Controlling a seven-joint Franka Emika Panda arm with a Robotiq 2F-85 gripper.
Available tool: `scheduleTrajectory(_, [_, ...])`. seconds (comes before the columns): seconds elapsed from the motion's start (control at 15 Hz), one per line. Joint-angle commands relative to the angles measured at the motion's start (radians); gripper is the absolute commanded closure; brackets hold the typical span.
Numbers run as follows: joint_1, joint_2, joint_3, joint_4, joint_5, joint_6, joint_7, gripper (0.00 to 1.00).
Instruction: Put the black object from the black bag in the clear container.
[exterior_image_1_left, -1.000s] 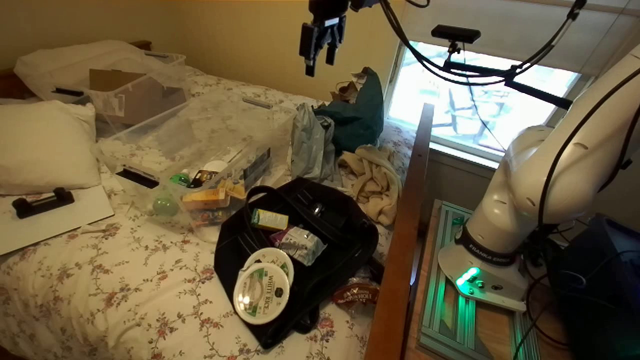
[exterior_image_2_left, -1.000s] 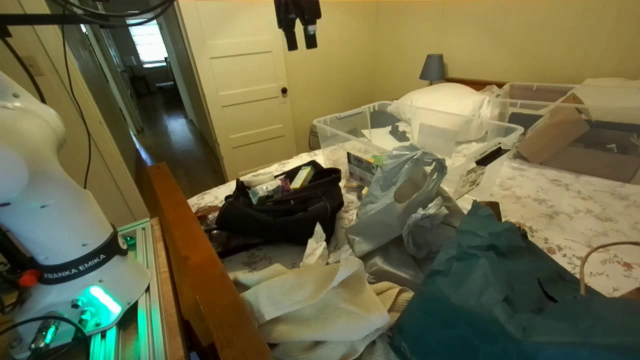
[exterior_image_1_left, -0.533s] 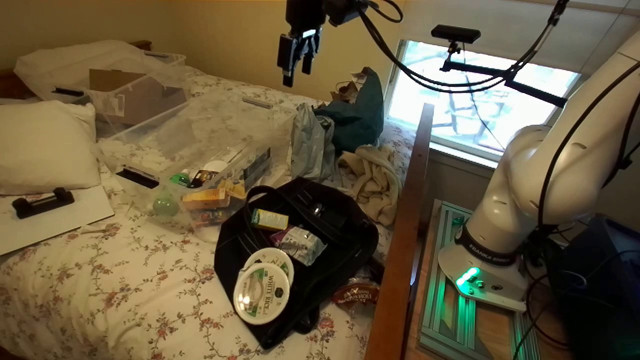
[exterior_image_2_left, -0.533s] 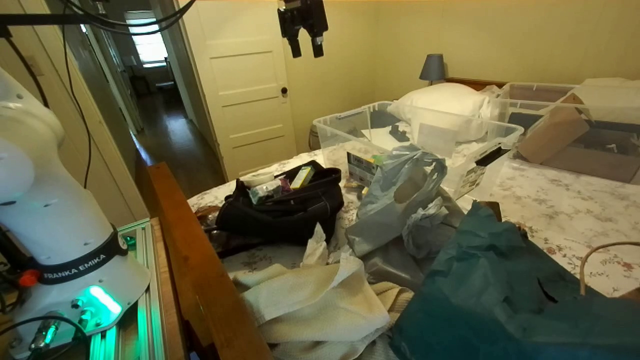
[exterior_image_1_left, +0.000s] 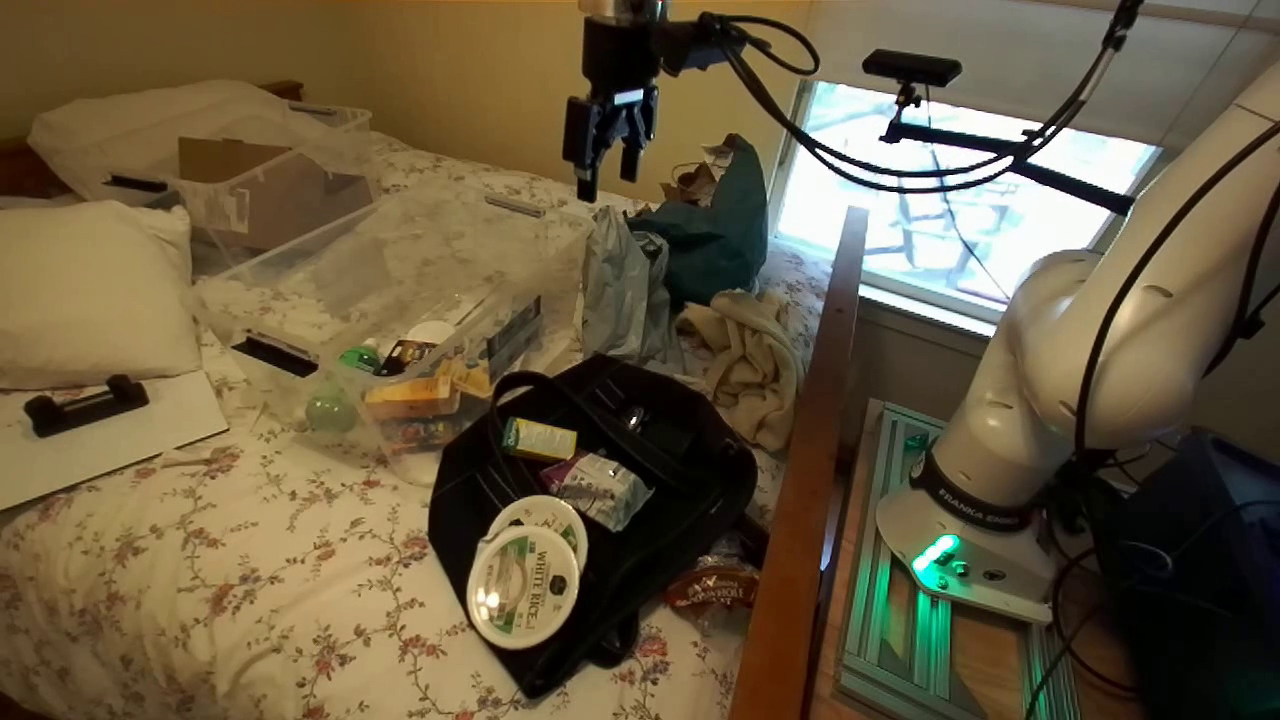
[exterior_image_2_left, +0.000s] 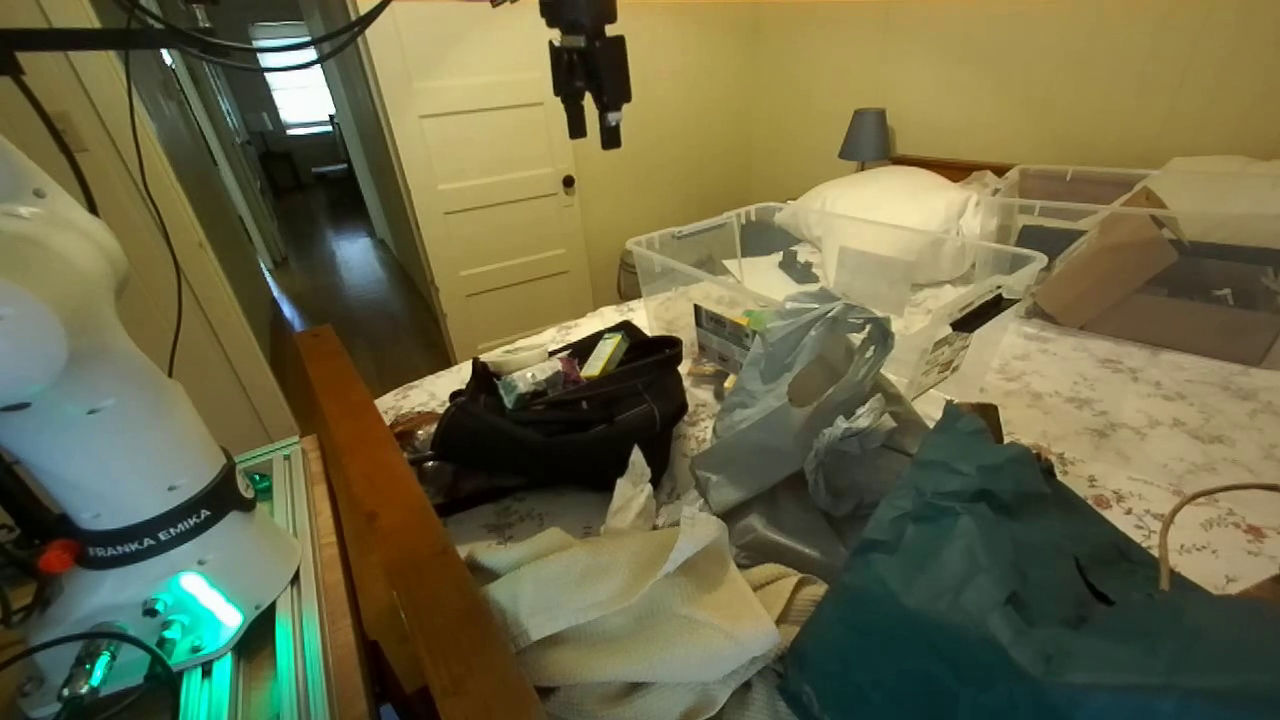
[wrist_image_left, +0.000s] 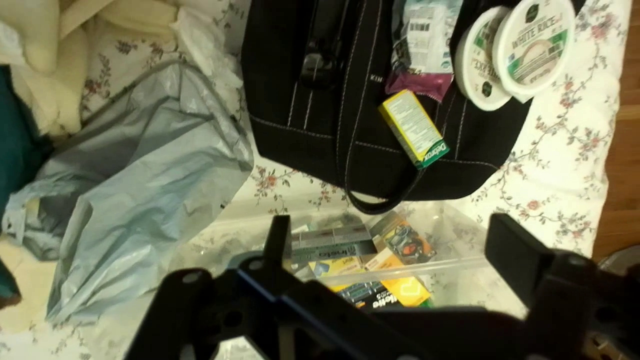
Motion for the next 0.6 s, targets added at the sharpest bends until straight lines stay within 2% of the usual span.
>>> scheduleTrajectory(0.0, [0.003,-0.031,0.005,-0.115,0.095,0.026,0.075,0.00])
scheduleTrajectory(0.2, [-0.001,-0.045,0.019,-0.231,0.106,0.104,0.154,0.00])
scheduleTrajectory(0.53, [0.002,-0.039,0.035,-0.423,0.130,0.384,0.257,0.00])
